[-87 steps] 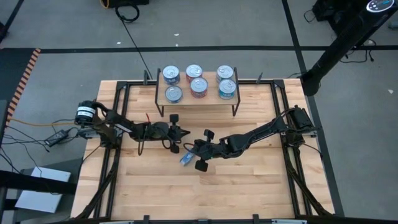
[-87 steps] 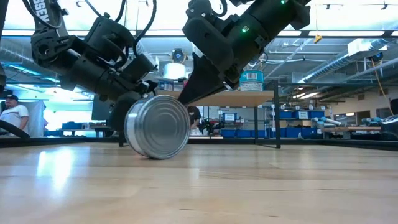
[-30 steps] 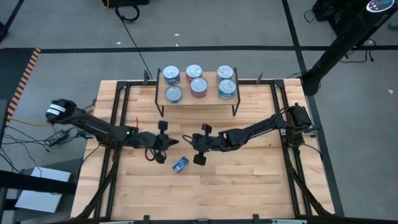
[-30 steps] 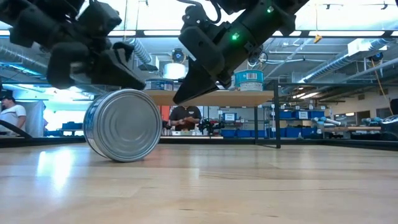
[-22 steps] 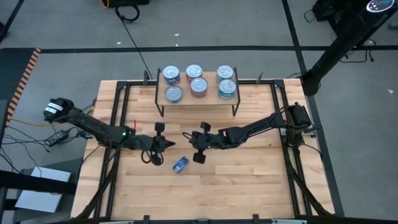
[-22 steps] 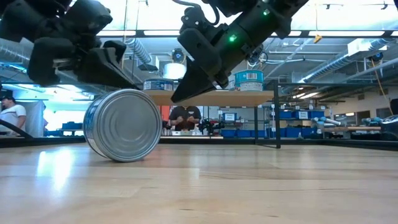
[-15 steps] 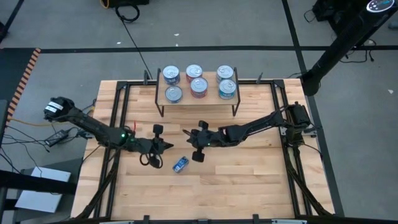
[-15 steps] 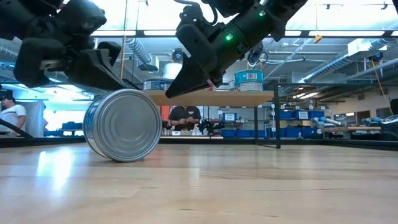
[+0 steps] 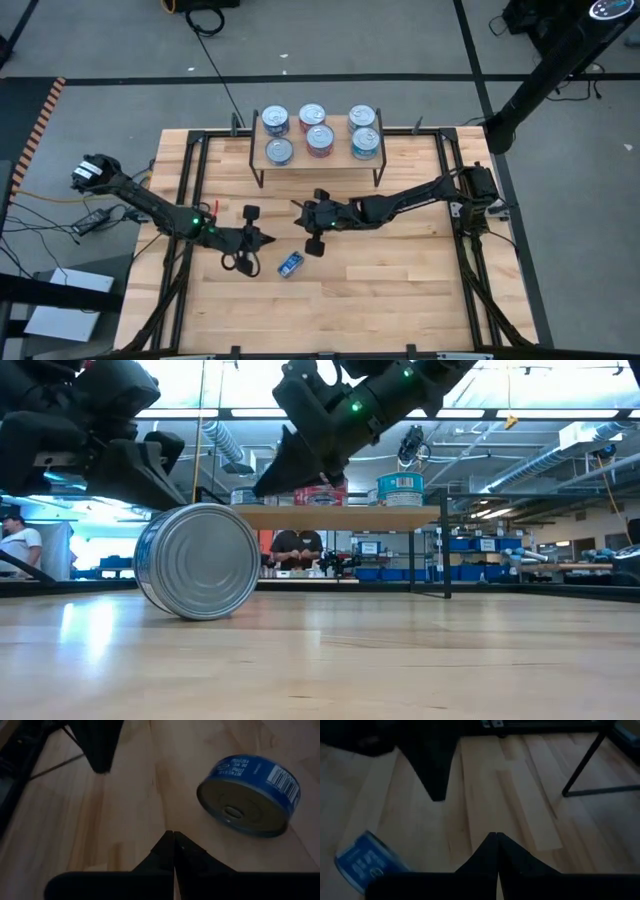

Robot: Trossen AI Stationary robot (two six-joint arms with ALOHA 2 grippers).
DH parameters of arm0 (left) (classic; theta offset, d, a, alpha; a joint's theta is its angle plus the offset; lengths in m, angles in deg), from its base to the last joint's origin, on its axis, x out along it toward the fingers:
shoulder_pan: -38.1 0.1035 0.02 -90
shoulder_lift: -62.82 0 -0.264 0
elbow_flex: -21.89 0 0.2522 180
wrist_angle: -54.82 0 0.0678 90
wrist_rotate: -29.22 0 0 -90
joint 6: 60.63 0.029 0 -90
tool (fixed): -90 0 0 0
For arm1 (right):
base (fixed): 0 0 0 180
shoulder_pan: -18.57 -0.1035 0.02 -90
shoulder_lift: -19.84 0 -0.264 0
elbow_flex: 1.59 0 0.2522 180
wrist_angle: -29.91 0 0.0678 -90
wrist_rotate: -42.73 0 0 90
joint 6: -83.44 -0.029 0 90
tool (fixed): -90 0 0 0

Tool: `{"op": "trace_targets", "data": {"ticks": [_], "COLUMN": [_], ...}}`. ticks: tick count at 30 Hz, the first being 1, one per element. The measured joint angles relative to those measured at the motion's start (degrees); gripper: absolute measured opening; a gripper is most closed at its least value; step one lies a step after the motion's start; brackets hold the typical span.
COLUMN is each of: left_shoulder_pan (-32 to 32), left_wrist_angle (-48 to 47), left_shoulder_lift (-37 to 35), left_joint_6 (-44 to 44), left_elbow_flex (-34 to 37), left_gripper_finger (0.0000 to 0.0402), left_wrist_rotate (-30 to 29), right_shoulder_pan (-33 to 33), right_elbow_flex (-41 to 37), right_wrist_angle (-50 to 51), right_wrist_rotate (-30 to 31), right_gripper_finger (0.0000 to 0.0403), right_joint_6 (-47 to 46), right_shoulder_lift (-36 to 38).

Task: Stack canned seafood by type on shelf
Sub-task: Stack the blue tuna can on top of the blue tuna can on the shelf

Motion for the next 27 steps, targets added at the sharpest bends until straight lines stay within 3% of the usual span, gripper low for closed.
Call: {"op": "trace_targets", "data": {"ticks": [8,27], "left_shoulder_pan": [-0.54,-1.44], "left_wrist_angle": [-4.49,-4.28], "left_shoulder_lift": [0.0,0.04], "left_joint_6": [-5.07,-6.45], "left_elbow_flex": [0.0,0.0], "left_gripper_finger": [0.0005,0.0005], "left_wrist_rotate": [0.0,0.0], "right_shoulder_pan": [-0.69,-0.63], "right_elbow_flex": [1.8,1.8], "right_wrist_angle": [0.41,0.46], "right_wrist_rotate": [-1.65,-2.62], "right_gripper_finger": [0.0014,0.002], "right_joint_6": [2.96,3.67], "right_shoulder_lift": [0.0,0.0]}}
